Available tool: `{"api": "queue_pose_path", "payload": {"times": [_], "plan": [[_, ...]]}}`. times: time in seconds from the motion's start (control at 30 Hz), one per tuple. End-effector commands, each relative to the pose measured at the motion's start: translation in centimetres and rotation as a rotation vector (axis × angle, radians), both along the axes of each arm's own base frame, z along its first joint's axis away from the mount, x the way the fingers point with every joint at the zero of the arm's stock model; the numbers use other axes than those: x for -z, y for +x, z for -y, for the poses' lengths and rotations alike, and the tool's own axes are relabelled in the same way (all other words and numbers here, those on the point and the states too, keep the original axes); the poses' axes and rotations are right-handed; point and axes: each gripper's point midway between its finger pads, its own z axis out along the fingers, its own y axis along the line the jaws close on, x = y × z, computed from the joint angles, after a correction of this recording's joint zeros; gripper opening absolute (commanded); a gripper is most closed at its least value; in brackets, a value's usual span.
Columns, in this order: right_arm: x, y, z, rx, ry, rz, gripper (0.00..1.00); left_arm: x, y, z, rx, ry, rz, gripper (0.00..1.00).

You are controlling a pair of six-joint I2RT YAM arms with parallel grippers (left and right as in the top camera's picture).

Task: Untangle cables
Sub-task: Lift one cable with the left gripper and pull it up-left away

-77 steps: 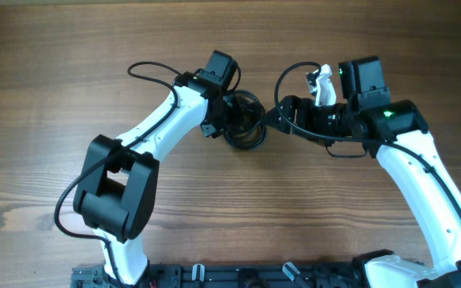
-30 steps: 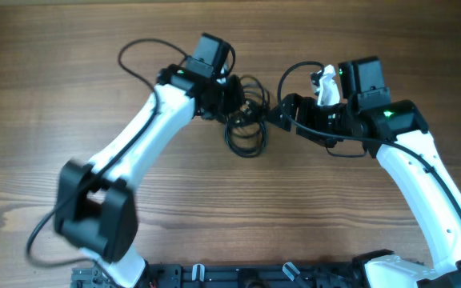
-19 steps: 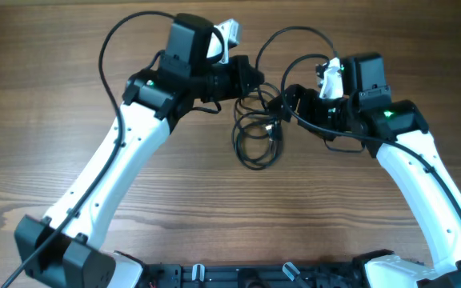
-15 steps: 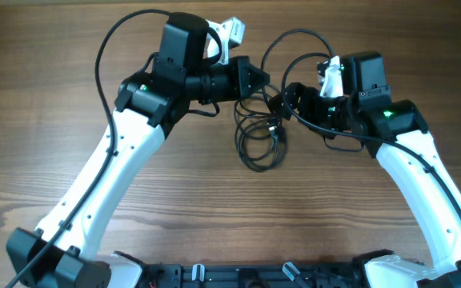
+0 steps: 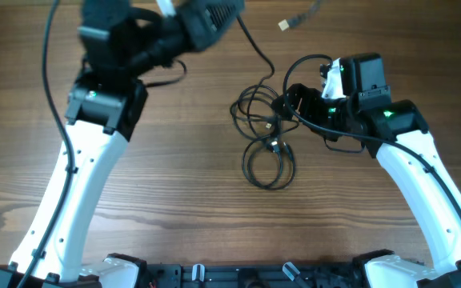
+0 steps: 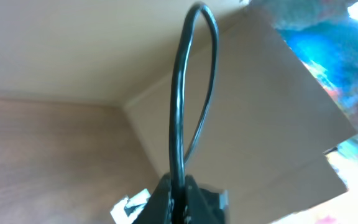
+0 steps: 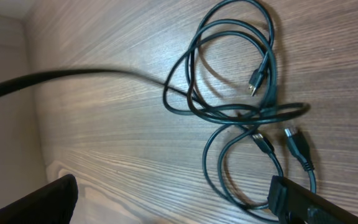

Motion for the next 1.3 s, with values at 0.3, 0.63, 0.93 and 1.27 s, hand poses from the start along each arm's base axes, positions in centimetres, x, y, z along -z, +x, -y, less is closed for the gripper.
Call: {"api": "queue_pose_path", "payload": {"times": [0.3, 0.63, 0.93, 1.27], "plan": [[0.1, 0.2, 0.0, -0.088, -0.058, 0.069, 1.00, -10.3, -2.0, -2.9, -0.015, -0.348, 0.105, 0.04], [1.9, 0.7, 0.7, -0.039, -0.095, 0.012, 1.00, -12.8, -2.4, -4.3, -0.064, -0.384, 0.201, 0.04], [2.4, 0.4, 0.3, -0.055, -0.078, -0.020, 1.00, -14.2, 0.5, -9.2, -0.318, -0.452, 0.270, 0.04], [2.0, -0.1, -0.7, -0.117, -0.034, -0.010, 1.00, -11.7, 2.5, -6.0, -0.303, -0.447, 0.182, 0.04]]}}
